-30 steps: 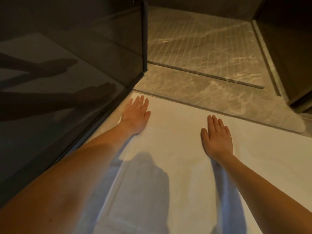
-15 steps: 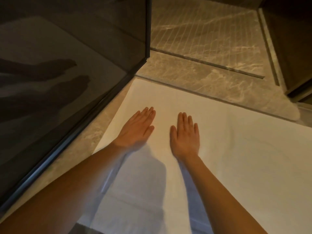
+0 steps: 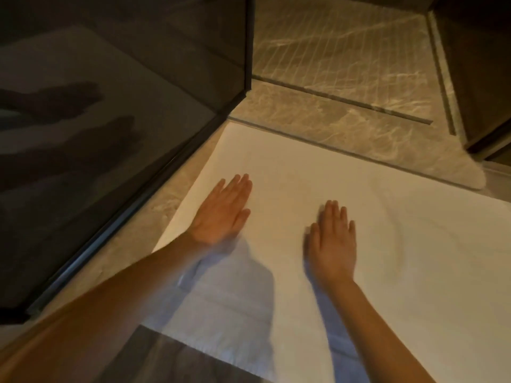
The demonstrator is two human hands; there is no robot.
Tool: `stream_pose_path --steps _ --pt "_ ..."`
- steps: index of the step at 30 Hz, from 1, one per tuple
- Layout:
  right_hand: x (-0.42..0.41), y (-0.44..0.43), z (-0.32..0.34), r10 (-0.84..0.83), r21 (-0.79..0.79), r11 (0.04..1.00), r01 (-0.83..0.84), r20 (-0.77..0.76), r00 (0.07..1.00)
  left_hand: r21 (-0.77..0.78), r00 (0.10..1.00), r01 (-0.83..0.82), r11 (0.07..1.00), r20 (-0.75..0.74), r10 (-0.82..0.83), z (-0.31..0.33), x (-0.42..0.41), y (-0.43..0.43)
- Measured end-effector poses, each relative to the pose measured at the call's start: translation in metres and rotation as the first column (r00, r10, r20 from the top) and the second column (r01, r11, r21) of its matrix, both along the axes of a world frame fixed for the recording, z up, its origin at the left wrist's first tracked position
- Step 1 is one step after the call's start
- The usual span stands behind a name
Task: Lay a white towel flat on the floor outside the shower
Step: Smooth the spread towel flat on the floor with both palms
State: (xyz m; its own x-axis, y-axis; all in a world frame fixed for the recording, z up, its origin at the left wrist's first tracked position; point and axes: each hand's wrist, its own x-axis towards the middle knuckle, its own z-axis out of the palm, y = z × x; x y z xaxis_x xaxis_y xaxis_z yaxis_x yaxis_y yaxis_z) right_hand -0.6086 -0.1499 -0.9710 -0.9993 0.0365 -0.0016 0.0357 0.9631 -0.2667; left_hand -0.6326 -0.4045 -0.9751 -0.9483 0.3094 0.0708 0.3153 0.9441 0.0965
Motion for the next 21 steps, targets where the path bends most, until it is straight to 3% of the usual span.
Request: stream_pose_path --steps 3,7,11,17,21 --pt "0.020 -0.073 -0.012 0.183 -0.092 0.980 -0.179 0.039 0.982 0.138 0.997 0.060 0.989 0.049 -0.067 -0.014 0.047 0.031" --pt "0.022 -0.083 -0.024 0.211 0.016 0.977 -0.213 0.078 0.974 0.194 0.996 0.054 0.979 0.056 -0.066 -0.022 0.056 0.022" --pt "0.036 -0.034 -0.025 0.157 0.041 0.986 -0.161 0.076 0.985 0.081 0.995 0.031 0.996 0.093 -0.038 -0.022 0.054 -0.007" --pt "0.062 0.052 -0.025 -0.049 0.067 0.997 0.044 0.076 0.996 0.064 0.996 -0.019 0.998 0.093 0.013 -0.023 0.055 -0.028" --pt "0.059 0.056 -0.022 -0.075 0.100 0.993 0.066 0.084 0.994 0.053 0.989 -0.090 0.994 0.118 0.084 -0.014 0.058 -0.025"
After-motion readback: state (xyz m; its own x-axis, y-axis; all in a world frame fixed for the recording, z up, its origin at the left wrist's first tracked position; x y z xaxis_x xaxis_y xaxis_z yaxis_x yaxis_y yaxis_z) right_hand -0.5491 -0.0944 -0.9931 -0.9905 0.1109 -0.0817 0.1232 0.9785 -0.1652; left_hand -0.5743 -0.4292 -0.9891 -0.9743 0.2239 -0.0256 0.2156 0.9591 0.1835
